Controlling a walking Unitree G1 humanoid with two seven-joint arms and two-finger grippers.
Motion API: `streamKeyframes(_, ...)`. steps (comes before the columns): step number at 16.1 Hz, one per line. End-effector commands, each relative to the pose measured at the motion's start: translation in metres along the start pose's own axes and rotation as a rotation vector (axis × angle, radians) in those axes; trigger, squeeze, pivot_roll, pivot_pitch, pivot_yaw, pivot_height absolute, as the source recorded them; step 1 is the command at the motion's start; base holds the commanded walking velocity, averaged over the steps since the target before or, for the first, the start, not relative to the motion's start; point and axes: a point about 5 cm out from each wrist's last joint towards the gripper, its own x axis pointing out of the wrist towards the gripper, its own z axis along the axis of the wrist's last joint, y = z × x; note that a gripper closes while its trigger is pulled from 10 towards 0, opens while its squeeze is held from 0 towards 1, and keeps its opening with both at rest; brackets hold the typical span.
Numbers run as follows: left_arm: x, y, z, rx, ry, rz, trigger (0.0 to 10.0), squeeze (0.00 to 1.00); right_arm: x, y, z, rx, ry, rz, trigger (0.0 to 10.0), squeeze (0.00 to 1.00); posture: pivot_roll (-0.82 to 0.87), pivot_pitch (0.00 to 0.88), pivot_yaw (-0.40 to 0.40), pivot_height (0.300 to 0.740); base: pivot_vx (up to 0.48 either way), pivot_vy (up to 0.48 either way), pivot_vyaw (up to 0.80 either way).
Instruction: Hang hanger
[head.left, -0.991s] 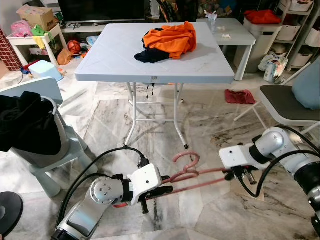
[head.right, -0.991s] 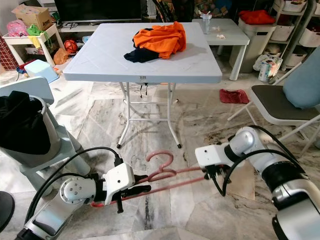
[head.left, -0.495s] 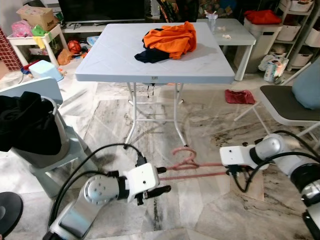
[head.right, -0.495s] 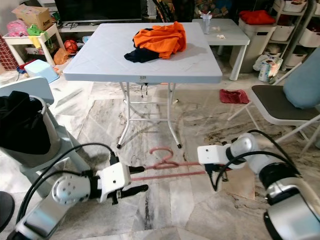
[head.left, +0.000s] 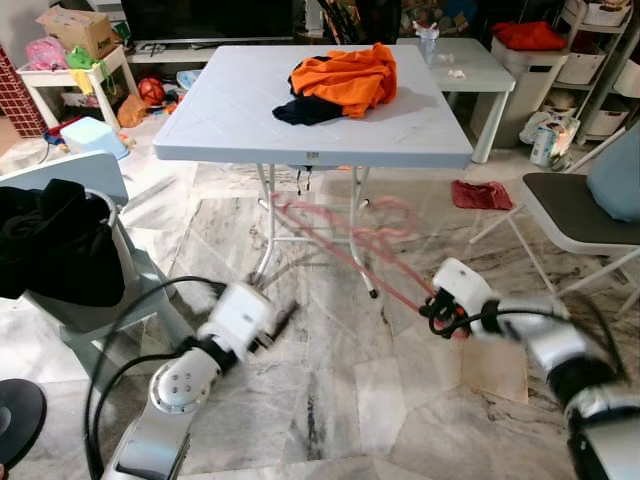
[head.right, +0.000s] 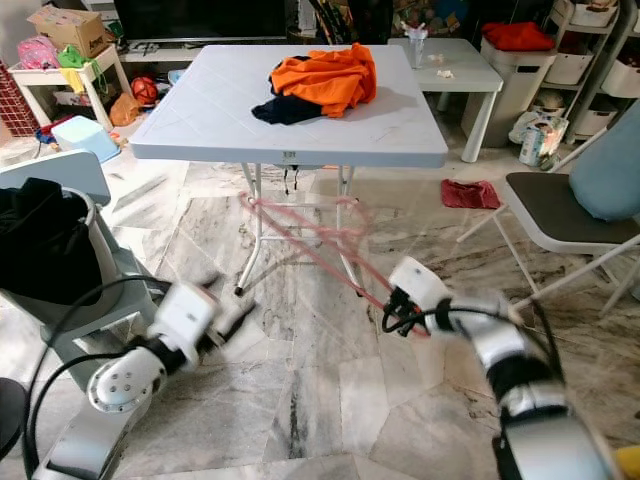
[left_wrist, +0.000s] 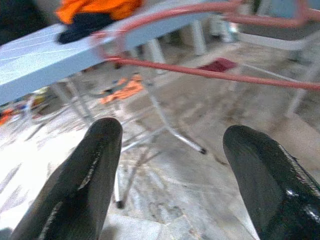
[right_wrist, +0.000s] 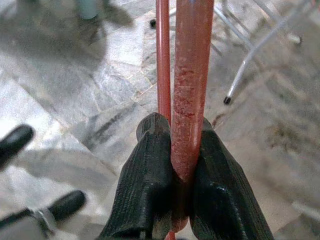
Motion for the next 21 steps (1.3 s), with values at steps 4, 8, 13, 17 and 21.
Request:
streamKeyframes(4, -0.001, 0.016, -0.009, -0.176, 0.057, 0.311, 10.0, 1.00, 0.001, 0.006, 0.011, 0.252, -0.186, -0.162, 0.0, 0.00, -0.05, 0.000, -0.024, 0.740, 0.000, 0.000, 0.00)
streamKeyframes(8, -0.005, 0.020, -0.014, -0.353, 0.084, 0.518, 10.0, 1.00, -0.003, 0.024, 0.025, 0.441, -0.287, -0.285, 0.0, 0.00, -0.06, 0.000, -0.033, 0.740, 0.000, 0.000, 0.00)
streamKeyframes(13, -0.003, 0.016, -0.010, -0.380, 0.066, 0.519, 10.0, 1.00, -0.001, 0.046, 0.026, 0.578, -0.268, -0.418, 10.0, 0.00, -0.06, 0.000, -0.048, 0.740, 0.000, 0.000, 0.00)
streamKeyframes(17, 0.008, 0.015, -0.004, -0.410, 0.049, 0.464, 10.0, 0.00, -0.005, 0.054, 0.033, 0.581, -0.293, -0.462, 10.0, 0.00, -0.07, 0.000, -0.043, 0.740, 0.000, 0.000, 0.00)
streamKeyframes(21, 0.012, 0.007, 0.000, -0.433, 0.042, 0.409, 10.0, 0.00, -0.007, 0.052, 0.035, 0.614, -0.298, -0.471, 10.0, 0.00, -0.08, 0.000, -0.039, 0.740, 0.000, 0.128, -0.19)
